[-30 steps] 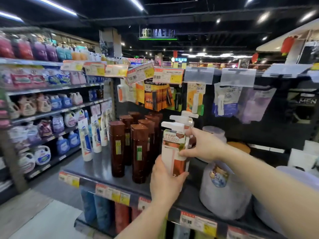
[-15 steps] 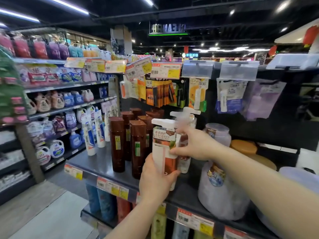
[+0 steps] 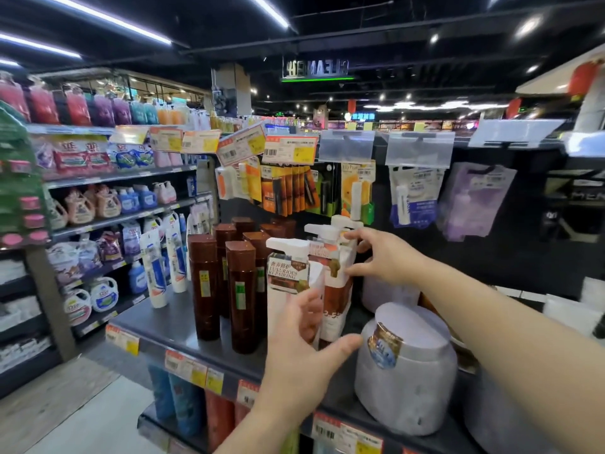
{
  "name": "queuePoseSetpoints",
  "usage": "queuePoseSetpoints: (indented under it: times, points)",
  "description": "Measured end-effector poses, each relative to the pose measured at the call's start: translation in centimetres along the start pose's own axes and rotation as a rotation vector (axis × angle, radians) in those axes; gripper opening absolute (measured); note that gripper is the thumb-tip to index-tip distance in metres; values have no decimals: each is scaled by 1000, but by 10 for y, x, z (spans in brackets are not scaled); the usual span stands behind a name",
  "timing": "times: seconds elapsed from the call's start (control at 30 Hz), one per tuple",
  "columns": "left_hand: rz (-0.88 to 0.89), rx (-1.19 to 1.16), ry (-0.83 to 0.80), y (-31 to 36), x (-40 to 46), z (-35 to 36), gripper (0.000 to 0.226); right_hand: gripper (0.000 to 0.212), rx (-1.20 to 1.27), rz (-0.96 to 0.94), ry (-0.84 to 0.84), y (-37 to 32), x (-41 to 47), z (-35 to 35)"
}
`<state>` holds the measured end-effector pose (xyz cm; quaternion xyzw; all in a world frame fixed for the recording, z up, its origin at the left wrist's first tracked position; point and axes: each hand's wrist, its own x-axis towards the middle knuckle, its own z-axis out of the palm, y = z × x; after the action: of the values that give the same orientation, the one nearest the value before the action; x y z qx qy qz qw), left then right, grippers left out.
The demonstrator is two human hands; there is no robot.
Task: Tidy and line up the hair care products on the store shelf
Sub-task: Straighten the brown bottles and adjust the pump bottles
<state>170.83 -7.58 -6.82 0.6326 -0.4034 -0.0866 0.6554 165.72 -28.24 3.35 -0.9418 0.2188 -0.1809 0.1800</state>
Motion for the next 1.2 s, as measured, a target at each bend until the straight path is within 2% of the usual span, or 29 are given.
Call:
queuePoseSetpoints:
  times: [0.13, 0.23, 0.43, 0.93, 1.0, 1.1, 1.2]
  points:
    - [-111, -144, -144, -1, 4, 15, 61, 76, 50, 76, -68, 9, 13, 8]
    - [-161, -186, -188, -5, 3, 21, 68, 74, 136, 126, -91, 9, 18, 19]
    - [-199, -211, -206, -9, 4, 18, 80, 66, 165, 104, -36, 3, 25, 30]
    - [-197, -256, -243, -5, 16, 25, 81, 59, 165, 60, -12, 5, 22, 33]
    - [-194, -267, -236, -4, 19, 25, 82, 54, 188, 61, 44, 9, 22, 21]
    - [-188, -259, -235, -2, 22, 26, 83, 49, 60, 97, 122, 17, 26, 9]
    - [-183, -255, -222, -3, 23, 27, 82, 46, 109, 148, 52, 19, 32, 14]
